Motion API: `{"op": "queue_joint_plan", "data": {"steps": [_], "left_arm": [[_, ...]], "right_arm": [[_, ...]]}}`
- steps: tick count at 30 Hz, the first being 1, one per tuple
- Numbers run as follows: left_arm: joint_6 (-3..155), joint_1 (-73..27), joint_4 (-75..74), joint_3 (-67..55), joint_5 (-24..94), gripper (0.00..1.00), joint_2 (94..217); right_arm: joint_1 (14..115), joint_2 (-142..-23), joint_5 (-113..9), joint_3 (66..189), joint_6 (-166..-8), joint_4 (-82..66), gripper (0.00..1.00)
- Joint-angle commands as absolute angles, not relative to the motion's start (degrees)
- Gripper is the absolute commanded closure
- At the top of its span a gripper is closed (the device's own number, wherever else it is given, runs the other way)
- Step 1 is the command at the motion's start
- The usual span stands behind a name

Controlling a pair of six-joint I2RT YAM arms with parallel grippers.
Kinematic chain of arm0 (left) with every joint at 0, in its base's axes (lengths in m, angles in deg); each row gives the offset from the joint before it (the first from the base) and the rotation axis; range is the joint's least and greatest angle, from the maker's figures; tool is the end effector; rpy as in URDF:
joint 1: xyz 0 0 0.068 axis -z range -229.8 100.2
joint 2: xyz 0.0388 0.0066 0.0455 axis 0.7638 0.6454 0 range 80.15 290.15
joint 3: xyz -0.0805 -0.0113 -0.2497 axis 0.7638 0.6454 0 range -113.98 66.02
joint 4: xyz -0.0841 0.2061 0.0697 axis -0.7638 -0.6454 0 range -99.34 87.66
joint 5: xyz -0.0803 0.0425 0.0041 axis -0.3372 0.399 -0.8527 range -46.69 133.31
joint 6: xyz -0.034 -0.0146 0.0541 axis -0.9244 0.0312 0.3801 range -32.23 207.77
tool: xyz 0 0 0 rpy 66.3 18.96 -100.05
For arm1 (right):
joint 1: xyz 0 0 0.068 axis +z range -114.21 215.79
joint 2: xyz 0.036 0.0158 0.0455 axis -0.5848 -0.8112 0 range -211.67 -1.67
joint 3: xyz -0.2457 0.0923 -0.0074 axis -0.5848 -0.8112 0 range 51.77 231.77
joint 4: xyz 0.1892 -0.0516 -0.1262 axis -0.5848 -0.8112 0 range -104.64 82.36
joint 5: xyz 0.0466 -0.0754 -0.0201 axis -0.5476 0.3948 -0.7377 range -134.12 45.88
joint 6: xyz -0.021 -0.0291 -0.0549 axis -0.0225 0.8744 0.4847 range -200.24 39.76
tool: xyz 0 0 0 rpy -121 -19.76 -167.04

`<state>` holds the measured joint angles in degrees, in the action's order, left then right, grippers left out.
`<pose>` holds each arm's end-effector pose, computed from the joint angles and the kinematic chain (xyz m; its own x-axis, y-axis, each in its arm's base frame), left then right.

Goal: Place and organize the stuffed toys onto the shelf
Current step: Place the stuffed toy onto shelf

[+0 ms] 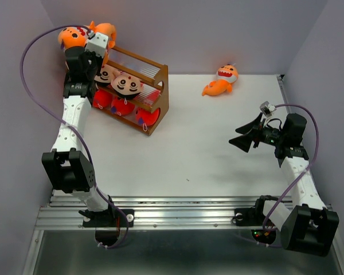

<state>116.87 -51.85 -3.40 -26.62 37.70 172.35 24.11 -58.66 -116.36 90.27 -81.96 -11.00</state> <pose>0.3691 0.0081 0.4270 0.0208 0.4850 -0.8742 0.0595 0.8723 0.4854 0.1937 0.0101 0.2813 -0.3884 0.0897 -0.9171 -0.7926 0.4751 0.3822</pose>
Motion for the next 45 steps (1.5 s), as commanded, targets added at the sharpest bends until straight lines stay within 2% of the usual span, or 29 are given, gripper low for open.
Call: {"op": "queue_joint_plan", "data": {"steps": [1,4,8,12,45], "left_arm": [[116.24,-52.18,0.12,-30.13,37.33,0.74,172.61],[116.24,-52.26,0.12,-30.05,37.07,0.75,172.35],[116.77,-52.26,0.04,-29.87,36.11,0.85,172.08],[117.12,-52.26,-0.14,-29.96,35.05,0.88,171.65],[116.24,-53.05,0.04,-25.83,30.04,0.83,167.51]], "right_arm": [[23.66,-58.62,-116.98,90.35,-81.03,-8.96,0.0],[23.66,-58.62,-116.98,90.35,-81.12,-8.96,0.0],[23.66,-58.53,-116.98,90.35,-81.12,-8.96,0.0],[23.66,-58.53,-116.98,90.27,-81.03,-8.96,0.0],[23.66,-58.18,-116.89,90.26,-81.03,-8.96,0.0]]}}
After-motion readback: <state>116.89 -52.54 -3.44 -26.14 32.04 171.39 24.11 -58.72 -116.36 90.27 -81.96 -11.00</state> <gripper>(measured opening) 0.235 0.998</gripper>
